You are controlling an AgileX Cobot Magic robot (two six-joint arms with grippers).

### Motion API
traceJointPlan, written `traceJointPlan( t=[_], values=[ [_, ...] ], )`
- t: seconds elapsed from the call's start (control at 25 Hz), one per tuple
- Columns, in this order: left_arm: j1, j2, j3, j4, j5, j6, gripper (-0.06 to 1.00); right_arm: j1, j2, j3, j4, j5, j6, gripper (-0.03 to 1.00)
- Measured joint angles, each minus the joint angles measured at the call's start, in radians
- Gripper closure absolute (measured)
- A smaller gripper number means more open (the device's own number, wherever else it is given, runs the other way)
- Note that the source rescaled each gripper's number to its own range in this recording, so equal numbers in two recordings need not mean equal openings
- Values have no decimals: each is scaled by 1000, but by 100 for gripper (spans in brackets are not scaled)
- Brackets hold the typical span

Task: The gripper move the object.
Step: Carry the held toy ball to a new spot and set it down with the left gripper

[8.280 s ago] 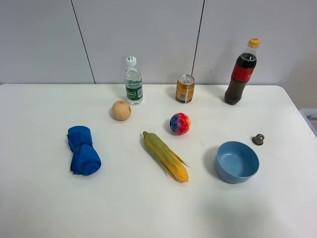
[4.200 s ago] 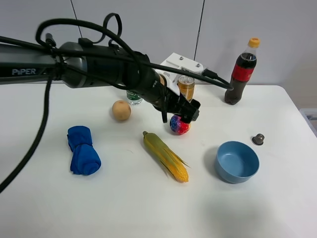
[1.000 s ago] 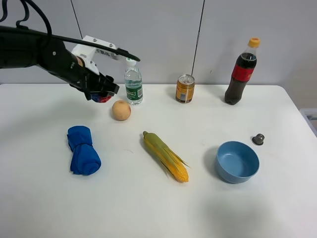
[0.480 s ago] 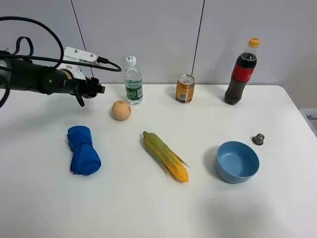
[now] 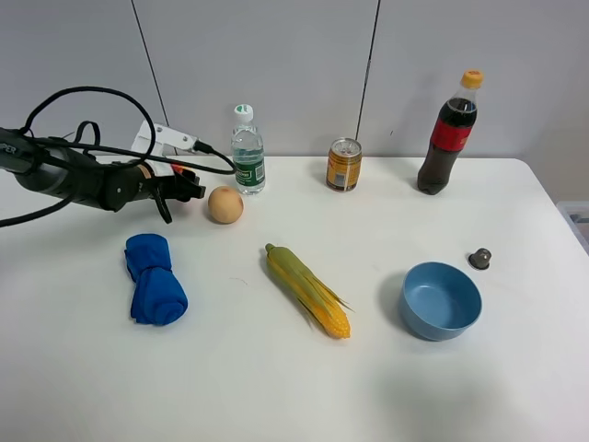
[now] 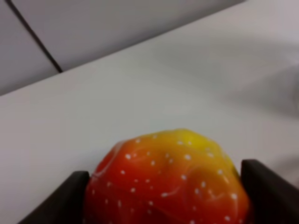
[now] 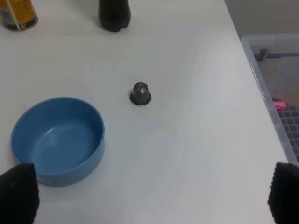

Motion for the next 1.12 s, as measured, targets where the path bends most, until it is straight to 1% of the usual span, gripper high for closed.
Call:
traceJointPlan(
  t=[0.12,0.28,0.52,0.8,0.84,0.88,0.92,0.96,1.0,1.04,1.12],
  values=[
    [18,30,0,-10,-78,-70,92,0,0,0,5,0,0,-3],
    [31,51,0,-17,-149,-96,92,0,0,0,5,0,0,-3],
    [76,84,0,-17,-174,-100,92,0,0,0,5,0,0,-3],
    [80,96,0,-4,-203,-101,92,0,0,0,0,0,0,-3],
    [80,98,0,-1,-207,-101,91,0,0,0,0,0,0,-3],
    [80,99,0,1,-209,-101,80,0,0,0,0,0,0,-3],
    [80,99,0,4,-211,-101,64,0,0,0,0,0,0,-3],
    [80,100,0,10,-211,-101,41,0,0,0,0,0,0,-3],
    [80,101,0,15,-211,-109,21,0,0,0,0,0,0,-3],
    [80,102,0,24,-211,-127,9,0,0,0,0,0,0,-3],
    [80,102,0,38,-211,-175,0,0,0,0,5,0,0,-3]
  ],
)
